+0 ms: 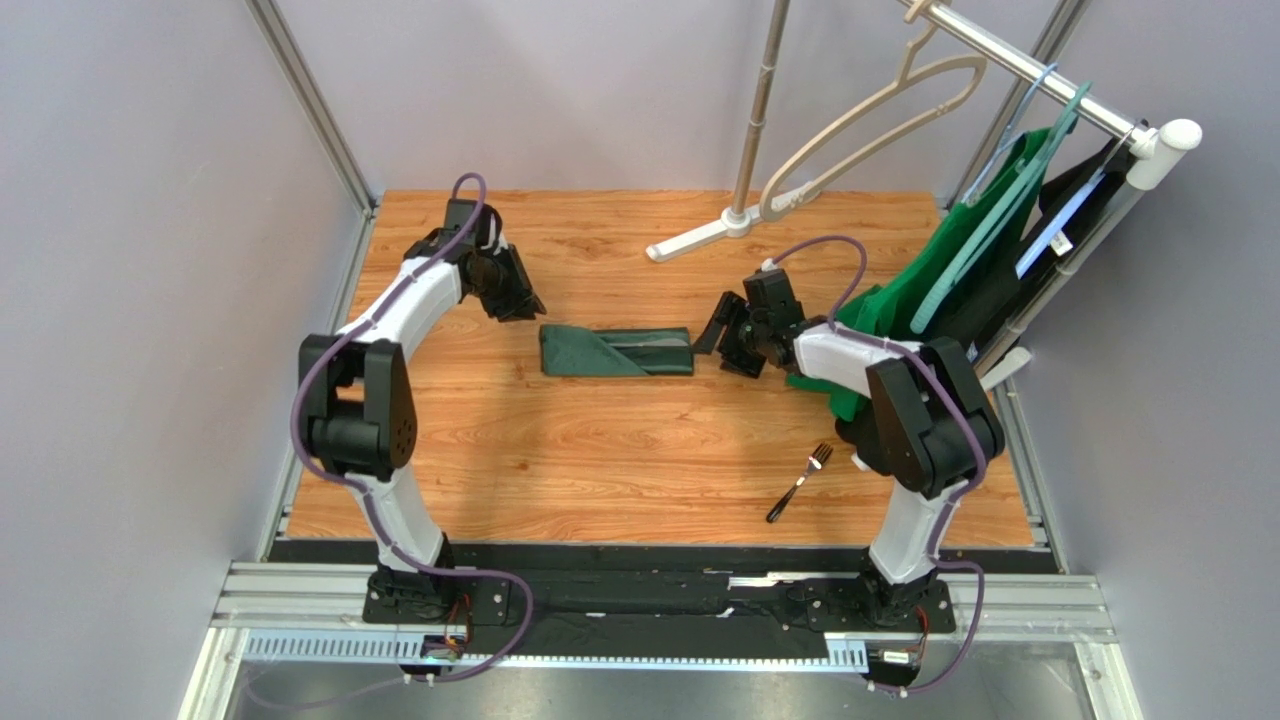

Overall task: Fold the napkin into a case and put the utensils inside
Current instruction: Insert the knife into the folded napkin, then pick up the fork from the center of the board.

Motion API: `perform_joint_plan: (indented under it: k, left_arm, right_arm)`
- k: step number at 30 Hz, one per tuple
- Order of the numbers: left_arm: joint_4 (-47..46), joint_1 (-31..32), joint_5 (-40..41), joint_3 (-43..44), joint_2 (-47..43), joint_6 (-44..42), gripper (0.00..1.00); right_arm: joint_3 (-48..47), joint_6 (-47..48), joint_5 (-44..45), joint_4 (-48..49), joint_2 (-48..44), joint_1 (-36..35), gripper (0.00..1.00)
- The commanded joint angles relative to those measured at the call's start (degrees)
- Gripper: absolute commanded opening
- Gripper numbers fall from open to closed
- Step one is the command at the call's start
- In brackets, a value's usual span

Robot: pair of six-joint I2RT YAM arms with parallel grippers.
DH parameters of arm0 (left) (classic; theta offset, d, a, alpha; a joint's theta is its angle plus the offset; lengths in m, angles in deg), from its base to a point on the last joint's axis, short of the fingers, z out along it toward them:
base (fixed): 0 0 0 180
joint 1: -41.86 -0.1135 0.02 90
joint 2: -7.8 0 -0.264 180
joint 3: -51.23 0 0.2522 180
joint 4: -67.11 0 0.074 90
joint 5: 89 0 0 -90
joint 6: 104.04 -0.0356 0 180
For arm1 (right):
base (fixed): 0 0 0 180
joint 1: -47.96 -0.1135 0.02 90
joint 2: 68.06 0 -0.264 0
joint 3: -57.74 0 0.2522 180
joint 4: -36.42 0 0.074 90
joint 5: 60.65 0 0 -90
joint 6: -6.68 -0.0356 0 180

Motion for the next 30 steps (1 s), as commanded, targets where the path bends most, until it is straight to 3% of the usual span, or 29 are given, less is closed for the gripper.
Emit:
perform_joint_plan:
  k: [1,2,4,10,15,16,21,30]
  left_arm:
    - [1.33,1.32,-0.99,-2.19,-10.00,-0.95,0.33]
    - [1.24,3.24,-1.08,-4.02,-13.50,-1.13,0.33]
    - [-0.76,5.88,-1.86,-6.66,-17.12,-0.78,0.34]
    - [-5.08,22.31,-3.62,-14.67,-28.29,2.21,0.37]
    - [-5.17,34.08,-2.75,-16.08,-32.17,1.95,0.38]
    - [-5.43,35.33,-2.57,-16.25,-32.43,1.95,0.38]
    - [-6.32,37.97,-4.24,-17.92,-32.96,1.95,0.38]
    - [-6.31,38.24,-5.38,-18.10,-32.08,1.42,0.37]
  right_arm:
    - [-5.74,18.44,14.70,-29.43,-10.08,-2.25,0.63]
    - [-4.80,18.11,18.77,-38.53,-12.63,-3.05,0.63]
    - [-1.55,15.32,22.67,-43.35,-21.65,-5.07,0.64]
    - [9.00,-2.97,21.62,-57.68,-31.11,-3.93,0.66]
    - [17.44,-12.82,26.17,-57.52,-39.54,-3.67,0.65]
    - [20.06,-13.44,29.07,-53.87,-40.51,-3.58,0.65]
    - [20.53,-11.52,33.22,-47.59,-36.24,-2.18,0.62]
    - [21.40,-9.75,28.31,-37.57,-28.84,-2.17,0.59]
